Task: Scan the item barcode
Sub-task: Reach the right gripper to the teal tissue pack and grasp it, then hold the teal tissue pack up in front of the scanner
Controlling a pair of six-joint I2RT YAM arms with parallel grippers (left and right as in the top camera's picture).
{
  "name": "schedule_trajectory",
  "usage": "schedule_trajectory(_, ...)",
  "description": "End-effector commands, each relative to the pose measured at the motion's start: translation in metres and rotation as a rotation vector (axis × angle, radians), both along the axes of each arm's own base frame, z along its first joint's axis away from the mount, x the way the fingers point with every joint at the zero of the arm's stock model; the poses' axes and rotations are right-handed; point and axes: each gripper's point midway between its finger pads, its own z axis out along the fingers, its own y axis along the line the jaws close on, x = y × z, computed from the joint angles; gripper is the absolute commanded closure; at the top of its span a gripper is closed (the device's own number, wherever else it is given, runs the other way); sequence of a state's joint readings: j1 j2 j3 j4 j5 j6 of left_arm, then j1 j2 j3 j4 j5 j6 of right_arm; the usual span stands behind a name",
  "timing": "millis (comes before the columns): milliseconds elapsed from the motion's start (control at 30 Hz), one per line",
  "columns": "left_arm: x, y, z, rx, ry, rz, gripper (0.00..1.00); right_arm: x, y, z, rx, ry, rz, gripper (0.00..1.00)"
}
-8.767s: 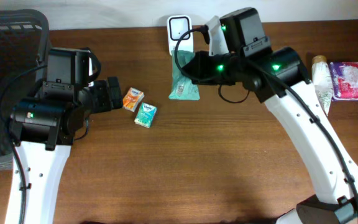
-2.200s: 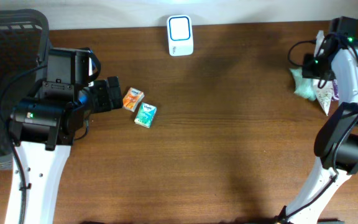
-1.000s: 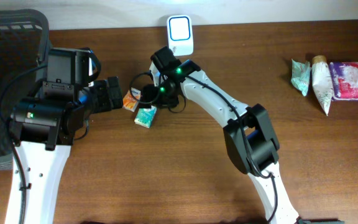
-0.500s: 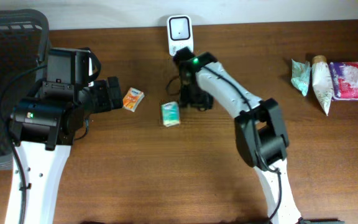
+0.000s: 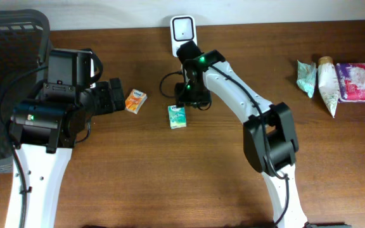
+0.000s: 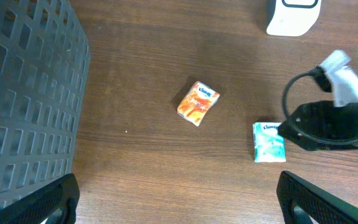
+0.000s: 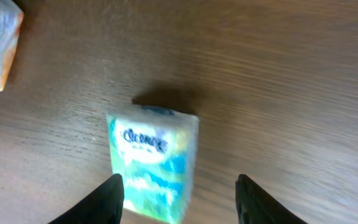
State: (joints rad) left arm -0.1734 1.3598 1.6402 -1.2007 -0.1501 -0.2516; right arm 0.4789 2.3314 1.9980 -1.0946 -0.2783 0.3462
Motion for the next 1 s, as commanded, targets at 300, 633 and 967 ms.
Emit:
schedule_trajectory(300, 0.001, 0.002, 0.004, -0.002, -0.012, 0.012, 0.01, -0.031, -0.006, -0.051, 0.067, 0.173, 0.038, 0.68)
schedule_trajectory(633, 0.001, 0.002, 0.004, -0.002, -0.012, 0.012, 0.01, -0.007, 0.018, 0.065, 0.542, 0.045, 0.263, 0.96)
schedule_trajectory(967, 0.001, 0.002, 0.004, -0.002, -0.012, 0.012, 0.01, 0.028, -0.048, 0.169, 1.209, -0.131, 0.229, 0.96)
